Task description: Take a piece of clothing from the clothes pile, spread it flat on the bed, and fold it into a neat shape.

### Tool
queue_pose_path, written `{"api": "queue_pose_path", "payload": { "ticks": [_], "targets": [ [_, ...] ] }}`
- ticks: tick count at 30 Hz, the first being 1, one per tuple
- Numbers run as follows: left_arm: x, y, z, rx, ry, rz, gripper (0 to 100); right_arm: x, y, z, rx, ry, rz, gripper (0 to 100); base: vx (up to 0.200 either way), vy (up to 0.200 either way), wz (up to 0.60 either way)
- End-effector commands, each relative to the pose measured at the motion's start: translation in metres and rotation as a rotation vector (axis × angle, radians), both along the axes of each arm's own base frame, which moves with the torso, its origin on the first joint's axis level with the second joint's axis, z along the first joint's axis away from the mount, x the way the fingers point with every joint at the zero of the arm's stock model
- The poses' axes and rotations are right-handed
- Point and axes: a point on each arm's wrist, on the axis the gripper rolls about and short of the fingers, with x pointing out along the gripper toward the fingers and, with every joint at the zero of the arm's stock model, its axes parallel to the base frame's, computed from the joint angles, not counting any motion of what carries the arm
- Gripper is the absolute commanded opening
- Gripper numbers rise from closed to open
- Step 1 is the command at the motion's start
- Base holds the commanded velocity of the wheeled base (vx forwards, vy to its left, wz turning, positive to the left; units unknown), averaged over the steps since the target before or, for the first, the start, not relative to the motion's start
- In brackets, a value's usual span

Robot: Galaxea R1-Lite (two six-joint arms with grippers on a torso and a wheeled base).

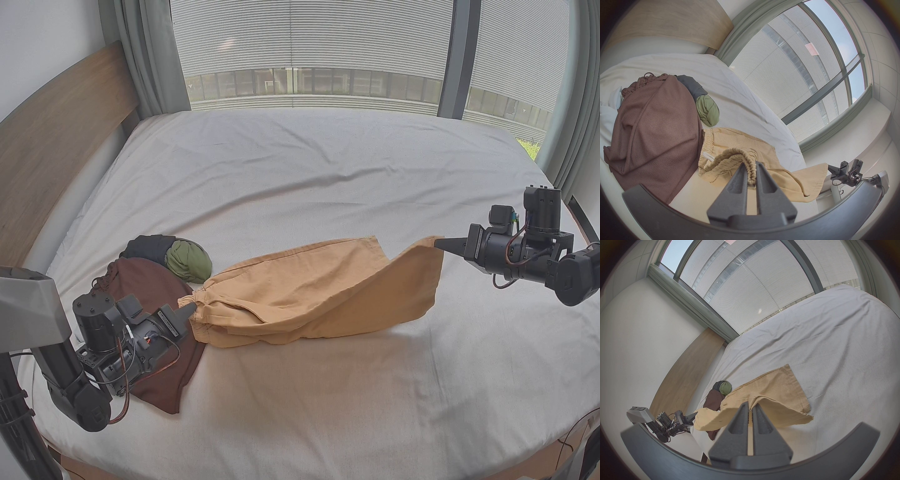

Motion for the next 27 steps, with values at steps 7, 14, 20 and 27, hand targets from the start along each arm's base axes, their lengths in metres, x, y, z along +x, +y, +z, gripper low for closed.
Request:
{"api": "queue_pose_path", "payload": {
  "ticks": [7, 14, 20, 27],
  "targets": [
    [0.002, 0.000, 0.000, -0.009, -0.002, 0.004, 0, 0.010, 0.002, 0.012, 0.002, -0.019, 0.003, 0, 0.000, 0.000, 0.00],
    [0.003, 0.000, 0.001, -0.011, -0.007, 0.004, 0, 0.014, 0.005, 0.015, 0.004, -0.033, 0.007, 0, 0.000, 0.000, 0.00],
    [0.005, 0.000, 0.002, -0.014, -0.013, 0.008, 0, 0.017, 0.007, 0.021, 0.004, -0.033, 0.010, 0, 0.000, 0.000, 0.00],
    [0.011, 0.002, 0.005, -0.036, -0.027, 0.044, 0, 0.028, 0.009, 0.020, 0.000, -0.012, 0.008, 0, 0.000, 0.000, 0.00]
  ]
}}
